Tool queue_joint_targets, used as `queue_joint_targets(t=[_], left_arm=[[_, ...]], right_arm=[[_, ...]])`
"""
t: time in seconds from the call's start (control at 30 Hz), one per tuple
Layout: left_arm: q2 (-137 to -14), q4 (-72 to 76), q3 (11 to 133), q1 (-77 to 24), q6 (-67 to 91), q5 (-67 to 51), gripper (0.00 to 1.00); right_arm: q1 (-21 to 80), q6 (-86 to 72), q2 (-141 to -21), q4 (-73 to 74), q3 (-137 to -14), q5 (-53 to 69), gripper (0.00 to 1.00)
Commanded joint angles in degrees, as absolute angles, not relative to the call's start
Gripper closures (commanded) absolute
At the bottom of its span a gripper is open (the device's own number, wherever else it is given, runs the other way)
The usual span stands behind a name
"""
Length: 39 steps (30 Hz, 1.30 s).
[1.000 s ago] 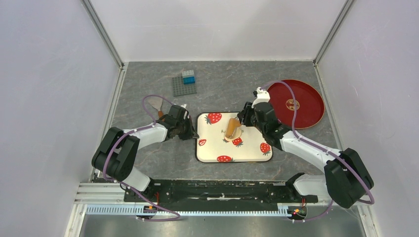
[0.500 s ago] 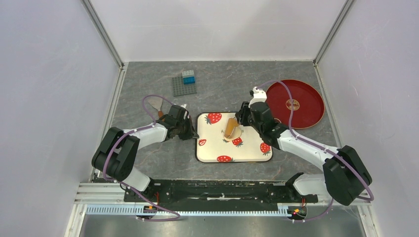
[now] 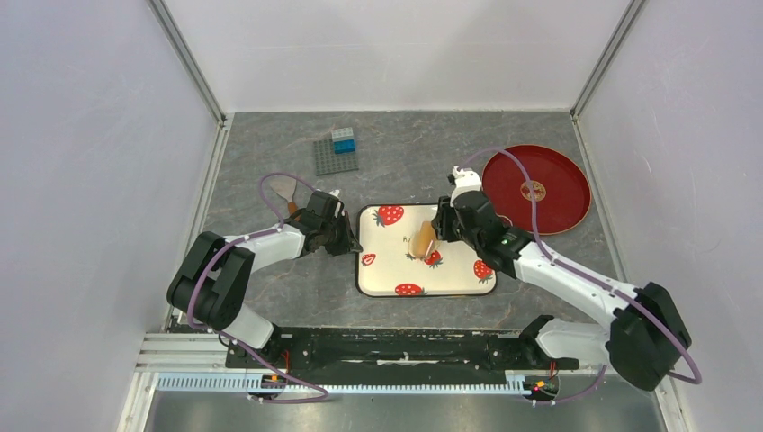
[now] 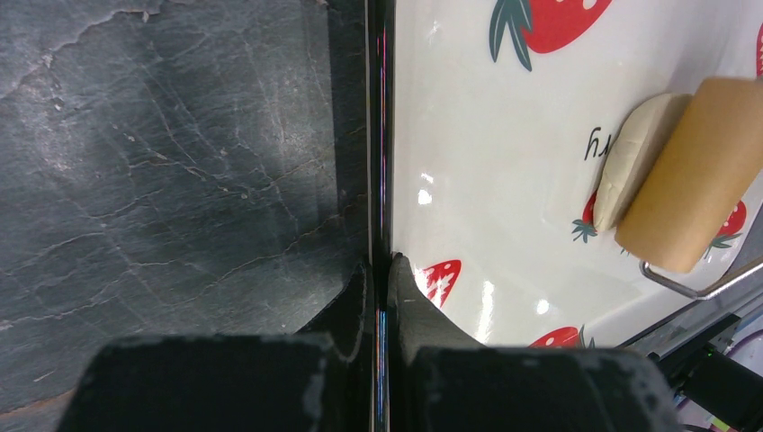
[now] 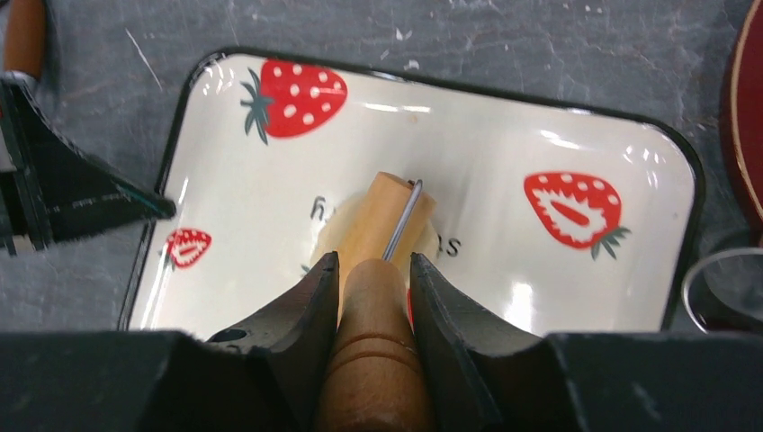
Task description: Roll out the dumpling wrappers from the dough
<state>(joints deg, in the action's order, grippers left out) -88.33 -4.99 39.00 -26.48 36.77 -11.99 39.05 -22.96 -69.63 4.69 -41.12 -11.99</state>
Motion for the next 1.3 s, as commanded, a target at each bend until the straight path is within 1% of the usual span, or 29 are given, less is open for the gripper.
queue_joint_targets(t=[0.0, 0.23, 0.47, 0.67, 0.87, 1.1, 1.27], left_arm=[[-91.87, -11.95, 36.34, -27.33, 35.18, -5.65, 0.98], [-91.93, -11.97, 36.32, -27.33, 35.17, -5.64, 0.98], [-92.01, -11.95, 36.46, -27.33, 35.16, -5.63, 0.98], [-92.04, -11.95, 36.42, -27.33, 35.16, -5.70, 0.98], [-92.14, -11.95, 36.48, -27.33, 35.09, -5.73, 0.98], [-92.03, -11.96, 36.46, -27.33, 35.11, -5.72, 0.98], [-92.10, -11.95, 36.42, -27.34, 35.11, -5.74, 0.98]], right_arm=[[40.08, -21.61, -64.10, 16.42, -41.75, -11.23, 1.00], [40.08, -20.84, -60.52, 16.94, -44.05, -12.83, 1.00], [40.11, -19.18, -63.12, 16.55, -47.54, -11.59, 1.00], [40.03, -16.54, -66.95, 16.30, -53.01, -12.06, 1.00], [39.98, -16.04, -73.96, 17.55, -57.25, -11.06, 1.00], [39.00, -17.21, -79.48, 17.90, -55.19, -8.24, 1.00], [35.16, -17.75, -82.22, 20.49, -53.02, -6.37, 1.00]])
